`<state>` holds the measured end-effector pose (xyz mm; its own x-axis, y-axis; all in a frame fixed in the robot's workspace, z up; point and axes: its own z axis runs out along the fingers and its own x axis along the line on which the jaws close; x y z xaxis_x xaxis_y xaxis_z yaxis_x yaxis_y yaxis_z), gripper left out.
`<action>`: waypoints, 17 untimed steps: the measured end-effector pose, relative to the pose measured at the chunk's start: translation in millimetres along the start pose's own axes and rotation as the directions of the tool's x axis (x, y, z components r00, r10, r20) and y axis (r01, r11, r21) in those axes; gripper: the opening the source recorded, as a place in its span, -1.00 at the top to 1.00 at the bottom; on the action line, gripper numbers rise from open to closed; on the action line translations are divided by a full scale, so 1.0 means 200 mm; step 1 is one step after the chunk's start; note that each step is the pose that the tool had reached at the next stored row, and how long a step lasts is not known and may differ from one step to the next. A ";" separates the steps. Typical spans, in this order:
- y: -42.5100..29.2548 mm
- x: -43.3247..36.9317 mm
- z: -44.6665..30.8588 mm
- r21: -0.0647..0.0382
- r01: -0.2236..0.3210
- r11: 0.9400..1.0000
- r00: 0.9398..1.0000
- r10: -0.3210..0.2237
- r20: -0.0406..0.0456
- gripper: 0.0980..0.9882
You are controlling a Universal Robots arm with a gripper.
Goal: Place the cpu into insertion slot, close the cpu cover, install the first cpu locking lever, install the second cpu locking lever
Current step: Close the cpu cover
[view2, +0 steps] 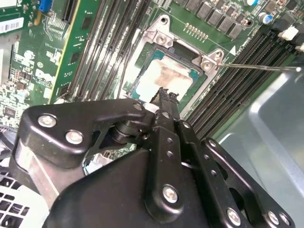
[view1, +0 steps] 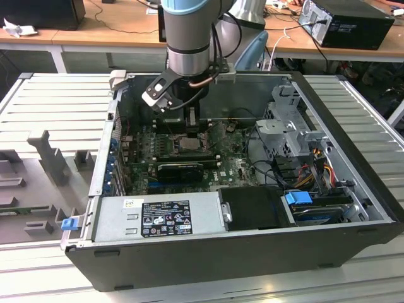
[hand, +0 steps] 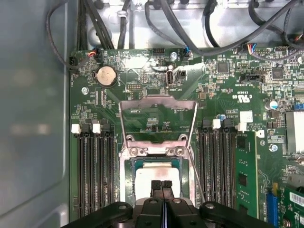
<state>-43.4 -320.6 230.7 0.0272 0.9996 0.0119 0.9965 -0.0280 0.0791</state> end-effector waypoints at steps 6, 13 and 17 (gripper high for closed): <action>0.011 -0.019 0.000 0.001 -0.001 1.000 1.000 0.001 -0.015 0.98; 0.015 -0.019 -0.061 0.001 -0.002 1.000 1.000 0.002 -0.024 0.98; 0.019 -0.018 -0.100 0.001 -0.002 1.000 1.000 0.002 -0.025 0.98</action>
<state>-41.4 -324.5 250.9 0.0272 0.9990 0.0366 0.9965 -0.0300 0.0780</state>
